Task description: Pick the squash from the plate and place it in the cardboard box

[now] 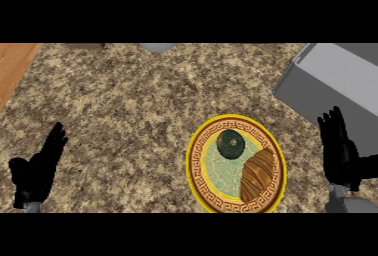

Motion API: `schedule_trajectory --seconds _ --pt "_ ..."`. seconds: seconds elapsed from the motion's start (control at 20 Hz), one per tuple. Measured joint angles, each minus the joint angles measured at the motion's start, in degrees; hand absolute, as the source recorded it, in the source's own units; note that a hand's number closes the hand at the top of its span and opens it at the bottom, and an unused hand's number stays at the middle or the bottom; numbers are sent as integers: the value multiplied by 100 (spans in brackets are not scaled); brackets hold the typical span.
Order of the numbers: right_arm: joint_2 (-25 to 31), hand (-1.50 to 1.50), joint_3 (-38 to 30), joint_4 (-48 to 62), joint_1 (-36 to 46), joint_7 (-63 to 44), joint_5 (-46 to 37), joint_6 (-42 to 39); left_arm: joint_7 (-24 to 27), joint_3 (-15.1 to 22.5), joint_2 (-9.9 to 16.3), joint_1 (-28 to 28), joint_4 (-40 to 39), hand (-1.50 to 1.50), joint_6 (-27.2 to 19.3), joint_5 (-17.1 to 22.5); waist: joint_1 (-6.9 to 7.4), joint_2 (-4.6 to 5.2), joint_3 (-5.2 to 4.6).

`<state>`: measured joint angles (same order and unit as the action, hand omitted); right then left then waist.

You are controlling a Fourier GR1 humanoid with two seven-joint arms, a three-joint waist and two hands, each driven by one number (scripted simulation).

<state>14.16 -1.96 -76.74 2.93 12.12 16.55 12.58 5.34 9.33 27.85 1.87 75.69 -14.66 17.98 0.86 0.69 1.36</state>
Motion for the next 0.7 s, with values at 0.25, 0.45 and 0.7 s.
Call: schedule_trajectory --seconds 0.25,0.45,0.7 --pt "54 150 436 -727 116 51 -648 328 -109 -42 -194 -262 -19 0 -288 -130 -103 -61 -93" --pt "655 150 788 -931 73 -72 -1976 938 -218 -15 -379 -429 -16 0 -430 -128 -171 -74 -180" --pt "281 -150 1414 -1551 -510 -370 -3409 2196 -362 50 -655 -580 -46 0 -598 -187 -179 -87 -156"
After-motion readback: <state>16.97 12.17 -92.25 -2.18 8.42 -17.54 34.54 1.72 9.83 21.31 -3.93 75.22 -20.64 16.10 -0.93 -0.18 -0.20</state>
